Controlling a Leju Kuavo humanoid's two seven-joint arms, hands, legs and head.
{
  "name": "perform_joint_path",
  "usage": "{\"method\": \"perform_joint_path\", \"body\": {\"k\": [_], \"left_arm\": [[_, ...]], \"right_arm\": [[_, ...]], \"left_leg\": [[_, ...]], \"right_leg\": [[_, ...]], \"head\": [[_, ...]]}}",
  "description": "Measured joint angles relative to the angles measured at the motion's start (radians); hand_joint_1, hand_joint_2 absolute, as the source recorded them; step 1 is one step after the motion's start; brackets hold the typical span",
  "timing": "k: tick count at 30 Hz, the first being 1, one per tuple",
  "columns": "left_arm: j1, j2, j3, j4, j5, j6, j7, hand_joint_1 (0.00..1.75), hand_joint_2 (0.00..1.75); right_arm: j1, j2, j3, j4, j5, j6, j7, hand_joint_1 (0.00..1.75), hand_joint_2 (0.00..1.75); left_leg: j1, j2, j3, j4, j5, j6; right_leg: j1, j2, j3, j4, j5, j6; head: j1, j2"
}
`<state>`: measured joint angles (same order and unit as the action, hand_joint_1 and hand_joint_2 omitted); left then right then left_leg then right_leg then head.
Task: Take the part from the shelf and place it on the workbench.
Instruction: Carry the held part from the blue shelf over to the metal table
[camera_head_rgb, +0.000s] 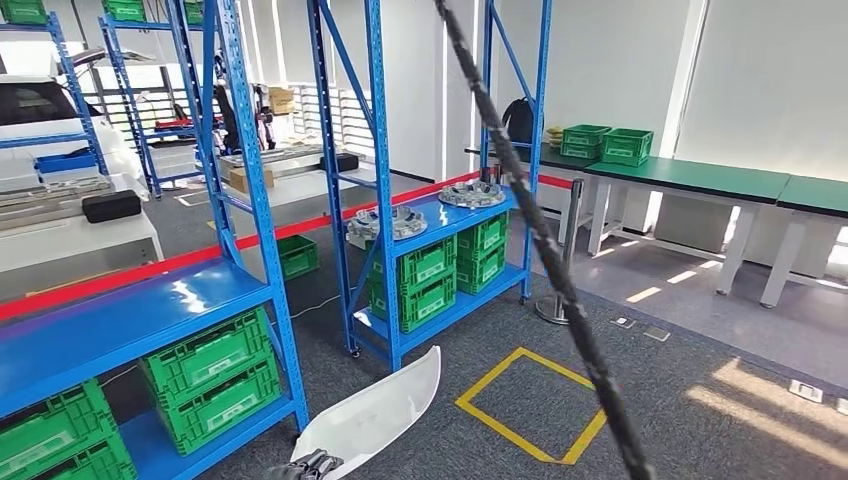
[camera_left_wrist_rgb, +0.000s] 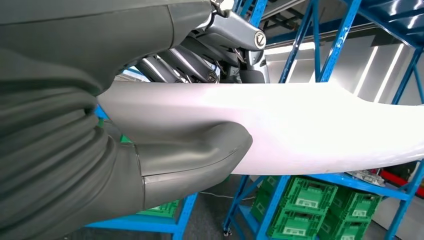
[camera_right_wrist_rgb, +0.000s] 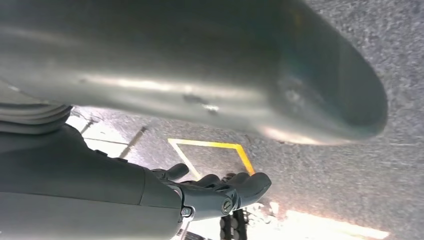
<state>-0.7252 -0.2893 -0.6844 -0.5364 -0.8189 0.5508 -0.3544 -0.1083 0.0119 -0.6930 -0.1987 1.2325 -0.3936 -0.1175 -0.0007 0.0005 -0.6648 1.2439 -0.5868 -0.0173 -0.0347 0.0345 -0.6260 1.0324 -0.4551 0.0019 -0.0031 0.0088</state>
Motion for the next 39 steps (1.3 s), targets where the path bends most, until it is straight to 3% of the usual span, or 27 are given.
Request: {"method": "perform_joint_path", "body": {"k": [2, 3, 4, 6, 8, 10, 12, 13, 14, 15, 17, 19, 21, 23, 25, 27, 28, 29, 30, 32, 34, 35, 37, 39], "left_arm": [[-0.001, 0.0, 0.0, 0.0, 0.0, -0.001, -0.001, 1.75, 1.75], [-0.001, 0.0, 0.0, -0.001, 0.0, -0.002, -0.001, 1.75, 1.75], [-0.001, 0.0, 0.0, -0.001, 0.0, -0.003, -0.002, 1.75, 1.75], [-0.001, -0.002, 0.0, -0.001, 0.001, -0.005, -0.002, 1.75, 1.75], [-0.003, -0.006, 0.0, -0.002, 0.002, -0.006, -0.003, 1.75, 1.75], [-0.004, -0.009, -0.001, -0.002, 0.002, -0.007, -0.004, 1.75, 1.75], [-0.002, -0.01, -0.001, 0.001, 0.002, -0.008, -0.005, 1.75, 1.75], [-0.001, -0.009, -0.001, 0.002, 0.002, -0.008, -0.006, 1.75, 1.75], [0.001, -0.01, -0.001, 0.003, 0.002, -0.008, -0.006, 1.75, 1.75], [0.001, -0.01, -0.001, 0.004, 0.002, -0.008, -0.006, 1.75, 1.75], [0.0, -0.012, -0.001, 0.003, 0.002, -0.008, -0.006, 1.75, 1.75], [0.0, -0.013, -0.001, 0.003, 0.002, -0.008, -0.007, 1.75, 1.75], [-0.001, -0.014, -0.001, 0.003, 0.002, -0.008, -0.008, 1.75, 1.75], [-0.003, -0.015, -0.001, 0.003, 0.002, -0.007, -0.007, 1.75, 1.75], [-0.006, -0.014, -0.001, 0.004, 0.002, -0.005, -0.005, 1.75, 1.75], [-0.005, -0.009, -0.001, 0.008, 0.002, -0.003, -0.003, 1.75, 1.75], [-0.004, -0.007, -0.001, 0.01, 0.002, -0.002, -0.003, 1.75, 1.75], [-0.003, -0.005, -0.001, 0.012, 0.002, -0.002, -0.002, 1.75, 1.75], [-0.003, -0.003, -0.001, 0.013, 0.002, -0.001, -0.002, 1.75, 1.75], [-0.004, -0.002, -0.001, 0.014, 0.002, 0.001, -0.002, 1.75, 1.75], [-0.005, -0.002, -0.001, 0.013, 0.002, 0.002, -0.001, 1.75, 1.75], [-0.005, -0.001, -0.001, 0.013, 0.002, 0.002, 0.0, 1.75, 1.75], [-0.005, -0.002, -0.001, 0.012, 0.002, 0.002, 0.001, 1.75, 1.75], [-0.006, -0.005, -0.001, 0.01, 0.002, 0.003, 0.001, 1.75, 1.75]], "right_arm": [[-0.001, 0.0, 0.0, 0.0, 0.0, 0.0, 0.0, 0.0, 0.0], [-0.002, 0.001, 0.0, 0.0, 0.0, 0.0, 0.0, 0.0, 0.0], [-0.001, 0.001, 0.0, 0.0, 0.0, 0.001, 0.0, 0.0, 0.0], [0.002, 0.001, 0.0, 0.0, 0.0, 0.001, 0.0, 0.0, 0.0], [0.005, 0.002, 0.0, 0.0, -0.001, 0.001, 0.0, 0.0, 0.0], [0.003, 0.002, -0.001, 0.0, -0.002, 0.001, 0.0, 0.0, 0.0], [0.003, 0.002, -0.002, 0.0, -0.003, 0.001, 0.0, 0.0, 0.0], [0.004, 0.002, -0.002, 0.0, -0.003, 0.001, 0.0, 0.0, 0.0], [0.006, 0.002, -0.003, 0.0, -0.003, 0.001, 0.0, 0.0, 0.0], [0.007, 0.002, -0.004, 0.0, -0.003, 0.001, 0.0, 0.0, 0.0], [0.006, 0.002, -0.005, 0.0, -0.003, 0.0, 0.0, 0.0, 0.0], [0.005, 0.002, -0.005, 0.0, -0.003, 0.0, -0.001, 0.0, 0.0], [0.007, 0.002, -0.005, 0.0, -0.003, -0.001, -0.002, 0.0, 0.0], [0.007, 0.002, -0.006, 0.0, -0.003, -0.001, -0.004, 0.0, 0.0], [0.005, 0.003, -0.006, 0.0, -0.001, 0.0, -0.007, 0.0, 0.0], [0.002, 0.003, -0.006, 0.0, 0.003, 0.001, -0.007, 0.0, 0.0], [0.002, 0.003, -0.006, 0.0, 0.004, 0.002, -0.006, 0.0, 0.0], [0.002, 0.003, -0.006, 0.0, 0.004, 0.003, -0.005, 0.0, 0.0], [0.002, 0.003, -0.006, 0.0, 0.005, 0.004, -0.003, 0.0, 0.0], [0.001, 0.003, -0.006, 0.0, 0.006, 0.004, -0.002, 0.0, 0.0], [-0.002, 0.003, -0.006, 0.0, 0.006, 0.004, -0.002, 0.0, 0.0], [-0.002, 0.003, -0.006, 0.0, 0.006, 0.004, -0.003, 0.0, 0.0], [0.001, 0.003, -0.006, 0.0, 0.007, 0.005, -0.004, 0.0, 0.0], [0.001, 0.004, -0.006, 0.0, 0.007, 0.005, -0.005, 0.0, 0.0]], "left_leg": [[0.003, -0.026, 0.065, -0.139, 0.061, 0.004], [0.004, -0.038, 0.087, -0.185, 0.076, 0.006], [0.002, -0.046, 0.096, -0.205, 0.078, 0.01], [-0.001, -0.038, 0.098, -0.21, 0.082, 0.021], [0.001, -0.024, 0.1, -0.22, 0.09, 0.037], [0.002, -0.008, 0.101, -0.226, 0.095, 0.048], [-0.002, 0.009, 0.101, -0.225, 0.095, 0.052], [-0.004, 0.018, 0.1, -0.224, 0.094, 0.053], [-0.005, 0.026, 0.1, -0.223, 0.092, 0.054], [-0.006, 0.034, 0.1, -0.22, 0.091, 0.054], [-0.009, 0.047, 0.1, -0.213, 0.084, 0.048], [-0.015, 0.055, 0.1, -0.209, 0.077, 0.04], [-0.018, 0.064, 0.102, -0.21, 0.075, 0.033], [-0.015, 0.054, 0.097, -0.197, 0.061, 0.022], [-0.011, 0.024, 0.061, -0.119, 0.013, 0.01], [-0.009, 0.007, -0.001, 0.016, -0.048, 0.005], [-0.008, 0.005, -0.024, 0.063, -0.059, 0.004], [-0.007, 0.005, -0.03, 0.073, -0.05, 0.005], [-0.006, 0.003, -0.017, 0.043, -0.023, 0.006], [-0.004, -0.019, 0.044, -0.091, 0.047, 0.012], [-0.003, -0.046, 0.088, -0.189, 0.078, 0.017], [-0.005, -0.054, 0.094, -0.203, 0.078, 0.021], [-0.006, -0.044, 0.097, -0.211, 0.086, 0.032], [-0.004, -0.029, 0.099, -0.222, 0.095, 0.047]], "right_leg": [[-0.001, 0.017, -0.001, 0.002, 0.001, 0.007], [-0.002, 0.025, -0.002, 0.001, 0.003, 0.014], [-0.002, 0.032, -0.005, -0.001, 0.006, 0.022], [-0.005, 0.043, -0.007, -0.009, 0.014, 0.038], [-0.005, 0.023, -0.016, 0.006, 0.004, 0.046], [-0.001, -0.012, -0.059, 0.1, -0.049, 0.049], [0.003, -0.023, -0.122, 0.235, -0.106, 0.05], [0.004, -0.025, -0.138, 0.271, -0.113, 0.049], [0.005, -0.026, -0.134, 0.267, -0.102, 0.048], [0.006, -0.031, -0.109, 0.222, -0.075, 0.046], [0.011, -0.056, -0.034, 0.081, -0.02, 0.039], [0.017, -0.071, 0.003, 0.006, -0.004, 0.03], [0.018, -0.06, 0.001, 0.002, -0.004, 0.022], [0.013, -0.05, 0.001, -0.002, -0.001, 0.012], [0.009, -0.039, 0.001, -0.005, 0.003, 0.003], [0.009, -0.025, -0.001, -0.004, 0.003, -0.001], [0.008, -0.017, -0.001, -0.004, 0.003, -0.002], [0.008, -0.009, -0.001, -0.003, 0.004, -0.002], [0.007, 0.0, -0.001, -0.003, 0.004, -0.001], [0.006, 0.016, -0.001, -0.001, 0.005, 0.002], [0.006, 0.032, -0.006, 0.0, 0.009, 0.012], [0.004, 0.039, -0.009, -0.002, 0.013, 0.02], [0.0, 0.049, -0.013, -0.008, 0.02, 0.035], [0.002, 0.023, -0.028, 0.02, 0.0, 0.044]], "head": [[0.0, 0.0], [0.0, 0.0], [0.0, 0.0], [0.001, 0.0], [0.003, 0.0], [0.007, 0.0], [0.008, 0.0], [0.009, 0.0], [0.009, 0.0], [0.009, 0.0], [0.01, 0.0], [0.008, 0.0], [0.006, 0.0], [0.005, 0.0], [0.004, 0.0], [0.002, 0.0], [0.002, 0.0], [0.001, 0.0], [0.001, 0.0], [0.001, 0.0], [0.001, 0.0], [0.001, 0.0], [0.002, 0.0], [0.004, 0.0]]}}
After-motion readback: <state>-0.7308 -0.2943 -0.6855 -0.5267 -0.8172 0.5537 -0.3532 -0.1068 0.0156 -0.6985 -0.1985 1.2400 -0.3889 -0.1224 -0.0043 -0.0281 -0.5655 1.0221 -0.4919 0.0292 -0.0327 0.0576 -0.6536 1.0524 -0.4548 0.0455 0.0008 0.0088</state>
